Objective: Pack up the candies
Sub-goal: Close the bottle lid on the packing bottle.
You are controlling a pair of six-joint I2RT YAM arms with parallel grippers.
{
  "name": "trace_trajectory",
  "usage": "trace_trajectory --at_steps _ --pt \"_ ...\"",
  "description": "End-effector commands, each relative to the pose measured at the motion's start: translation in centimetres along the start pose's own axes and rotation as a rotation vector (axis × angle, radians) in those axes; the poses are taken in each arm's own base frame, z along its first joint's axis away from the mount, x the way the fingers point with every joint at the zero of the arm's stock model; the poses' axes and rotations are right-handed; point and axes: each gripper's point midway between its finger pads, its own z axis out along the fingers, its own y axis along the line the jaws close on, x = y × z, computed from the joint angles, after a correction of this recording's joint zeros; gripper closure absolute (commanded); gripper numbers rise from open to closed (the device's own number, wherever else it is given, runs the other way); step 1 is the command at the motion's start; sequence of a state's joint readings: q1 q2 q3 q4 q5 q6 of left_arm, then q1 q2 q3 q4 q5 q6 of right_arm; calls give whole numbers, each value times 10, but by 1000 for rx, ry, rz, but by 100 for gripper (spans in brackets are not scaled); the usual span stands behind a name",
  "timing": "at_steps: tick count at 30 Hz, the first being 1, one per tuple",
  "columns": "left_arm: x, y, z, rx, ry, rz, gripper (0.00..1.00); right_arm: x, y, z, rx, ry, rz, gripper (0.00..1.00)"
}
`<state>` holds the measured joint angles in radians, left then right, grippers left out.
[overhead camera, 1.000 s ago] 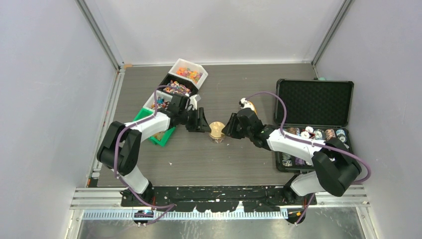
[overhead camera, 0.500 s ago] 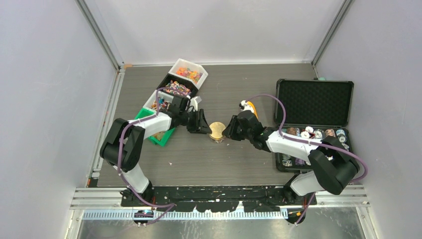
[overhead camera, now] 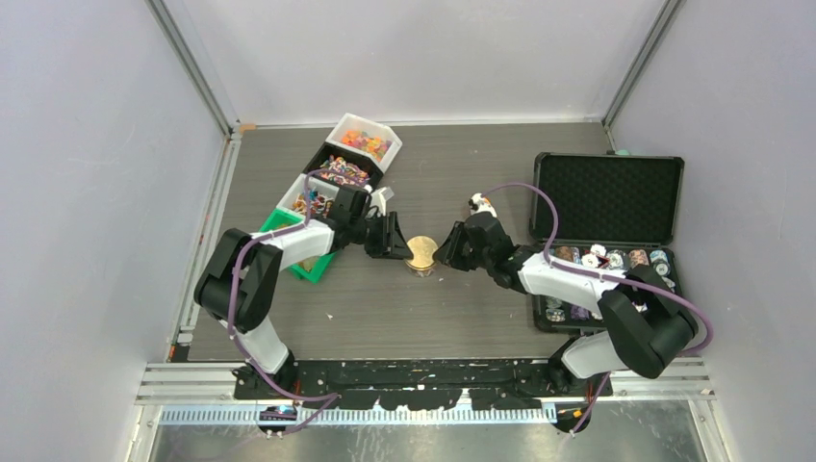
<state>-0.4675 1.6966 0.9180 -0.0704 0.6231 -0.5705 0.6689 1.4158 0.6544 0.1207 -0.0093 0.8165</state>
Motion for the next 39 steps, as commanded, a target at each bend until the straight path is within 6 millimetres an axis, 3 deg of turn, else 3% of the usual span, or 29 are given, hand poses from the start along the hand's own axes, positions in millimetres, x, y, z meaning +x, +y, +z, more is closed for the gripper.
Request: trace_trajectory --at_steps 1,5,10,15,21,24,28,33,39 --pt "13 12 8 -59 49 13 62 -30 18 -20 -35 -49 -9 75" --pt "7 10 11 -48 51 33 65 -51 26 -26 -51 -78 -23 73" --pt "7 14 14 -62 68 39 67 -56 26 -15 -50 -57 -44 74" --pt "13 21 17 -79 95 22 68 -33 12 3 -43 29 -21 80" --pt "37 44 24 -135 150 -56 74 5 -36 16 72 72 71 85" --pt "44 47 27 -129 161 -88 76 15 -49 16 100 75 98 85" --pt "42 42 30 -95 151 -111 79 16 -51 16 106 75 99 85" --pt "33 23 29 -13 128 -119 80 2 -42 8 95 42 90 85" --pt "11 -5 13 32 74 -74 67 -20 -20 -6 54 11 50 81"
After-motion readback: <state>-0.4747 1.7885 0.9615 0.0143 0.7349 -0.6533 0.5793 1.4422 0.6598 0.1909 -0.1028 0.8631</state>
